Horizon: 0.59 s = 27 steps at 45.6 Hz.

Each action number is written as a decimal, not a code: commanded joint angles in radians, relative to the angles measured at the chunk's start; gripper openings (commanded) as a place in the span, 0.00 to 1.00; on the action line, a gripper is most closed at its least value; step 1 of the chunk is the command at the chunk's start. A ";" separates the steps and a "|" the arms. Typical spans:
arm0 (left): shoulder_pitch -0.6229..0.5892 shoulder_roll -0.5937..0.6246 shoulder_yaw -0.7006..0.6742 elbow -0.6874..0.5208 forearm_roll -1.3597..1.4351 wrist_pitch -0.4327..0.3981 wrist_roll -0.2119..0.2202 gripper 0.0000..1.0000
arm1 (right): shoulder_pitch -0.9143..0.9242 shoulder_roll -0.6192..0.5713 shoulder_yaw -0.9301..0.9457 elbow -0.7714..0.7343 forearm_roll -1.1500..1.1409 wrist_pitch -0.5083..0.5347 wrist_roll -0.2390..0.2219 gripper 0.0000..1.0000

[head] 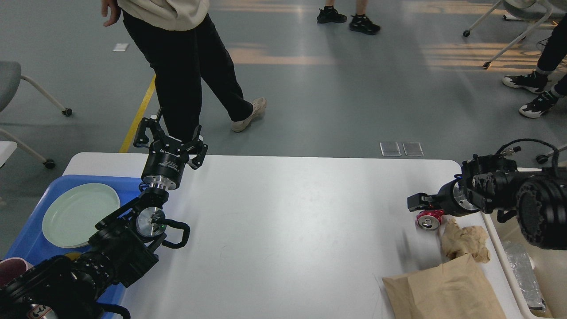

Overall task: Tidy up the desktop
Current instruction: 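Lower the right gripper down onto the red can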

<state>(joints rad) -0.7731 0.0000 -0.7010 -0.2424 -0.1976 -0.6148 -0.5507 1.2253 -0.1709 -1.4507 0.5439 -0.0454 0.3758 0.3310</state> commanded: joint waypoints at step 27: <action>0.000 0.000 0.000 0.000 0.000 0.000 0.000 0.96 | -0.089 -0.042 0.036 0.001 0.366 -0.158 0.000 0.94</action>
<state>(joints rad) -0.7731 0.0000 -0.7010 -0.2424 -0.1977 -0.6148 -0.5507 1.1584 -0.2074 -1.4295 0.5441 0.2583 0.2505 0.3315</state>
